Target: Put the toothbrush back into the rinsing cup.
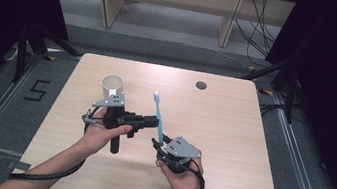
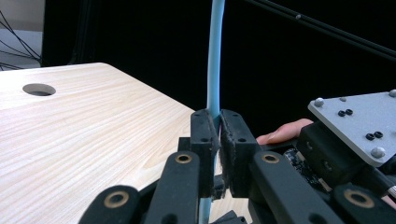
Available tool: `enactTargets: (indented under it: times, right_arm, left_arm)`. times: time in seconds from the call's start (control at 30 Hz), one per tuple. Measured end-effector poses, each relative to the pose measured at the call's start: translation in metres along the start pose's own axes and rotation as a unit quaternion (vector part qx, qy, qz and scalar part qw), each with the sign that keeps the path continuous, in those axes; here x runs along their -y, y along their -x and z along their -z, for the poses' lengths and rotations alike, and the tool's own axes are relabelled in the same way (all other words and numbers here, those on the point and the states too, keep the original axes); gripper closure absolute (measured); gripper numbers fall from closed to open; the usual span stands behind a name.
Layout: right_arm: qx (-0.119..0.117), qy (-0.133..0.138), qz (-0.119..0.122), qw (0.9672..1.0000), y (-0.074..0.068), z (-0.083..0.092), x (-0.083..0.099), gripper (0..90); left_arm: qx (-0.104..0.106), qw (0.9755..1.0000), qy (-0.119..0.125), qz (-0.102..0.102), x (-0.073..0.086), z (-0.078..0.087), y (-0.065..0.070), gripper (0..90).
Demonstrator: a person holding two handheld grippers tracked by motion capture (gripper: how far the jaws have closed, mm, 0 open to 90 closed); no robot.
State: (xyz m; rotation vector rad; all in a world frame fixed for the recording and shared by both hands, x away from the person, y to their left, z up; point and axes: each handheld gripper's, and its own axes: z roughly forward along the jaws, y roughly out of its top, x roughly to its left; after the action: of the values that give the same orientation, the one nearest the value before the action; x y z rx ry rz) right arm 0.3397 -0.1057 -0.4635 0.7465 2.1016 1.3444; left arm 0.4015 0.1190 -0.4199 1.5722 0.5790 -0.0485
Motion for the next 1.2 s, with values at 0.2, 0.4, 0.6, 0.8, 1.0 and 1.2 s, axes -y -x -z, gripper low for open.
enactTargets:
  times: [0.2,0.4,0.6,0.8,1.0,1.2]
  right_arm:
    - [0.006,0.006,0.008,0.9999,0.001,0.001,0.0,79.8]
    - [-0.009,0.006,-0.004,0.9999,0.002,-0.002,-0.003,84.2]
    - [-0.006,0.011,-0.03,0.9995,0.009,0.003,-0.003,84.2]
    - [-0.009,0.006,-0.032,0.9994,0.01,0.002,-0.004,84.2]
    - [-0.018,0.006,-0.032,0.9993,0.008,0.0,-0.004,84.2]
    - [-0.031,-0.001,-0.04,0.9988,0.006,0.0,-0.005,84.2]
  left_arm:
    - [0.003,1.0,0.004,-0.001,-0.001,0.001,0.0,89.7]
    - [0.002,1.0,0.003,-0.002,0.002,0.0,0.001,89.5]
    - [0.004,0.9997,0.01,-0.023,0.0,0.008,0.0,82.2]
    - [0.016,0.9959,-0.006,-0.088,0.004,0.005,0.01,56.2]
    - [0.021,0.9938,-0.01,-0.109,0.006,-0.006,0.012,55.1]
    - [0.027,0.9937,-0.01,-0.108,0.007,-0.013,0.01,63.4]
